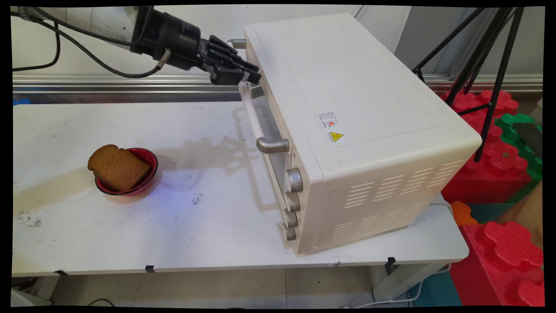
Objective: Open the oven
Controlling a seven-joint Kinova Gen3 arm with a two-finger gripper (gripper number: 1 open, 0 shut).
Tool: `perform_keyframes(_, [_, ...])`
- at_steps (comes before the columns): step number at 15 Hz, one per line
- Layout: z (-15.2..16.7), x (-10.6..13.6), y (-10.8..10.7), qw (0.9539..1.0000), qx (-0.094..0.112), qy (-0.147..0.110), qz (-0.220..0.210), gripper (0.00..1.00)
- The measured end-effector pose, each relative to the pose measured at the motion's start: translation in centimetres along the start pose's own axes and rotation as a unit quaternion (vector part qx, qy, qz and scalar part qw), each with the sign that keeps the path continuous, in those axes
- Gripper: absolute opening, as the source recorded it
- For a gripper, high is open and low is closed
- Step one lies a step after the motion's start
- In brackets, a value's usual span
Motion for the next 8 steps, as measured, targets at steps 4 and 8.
perform_keyframes(4, [0.56, -0.33, -0.02, 1.0000, -0.002, -0.007, 0.002, 0.00])
perform_keyframes(8, [0.99, -0.76, -0.05, 0.9999, -0.003, -0.015, 0.003, 0.00])
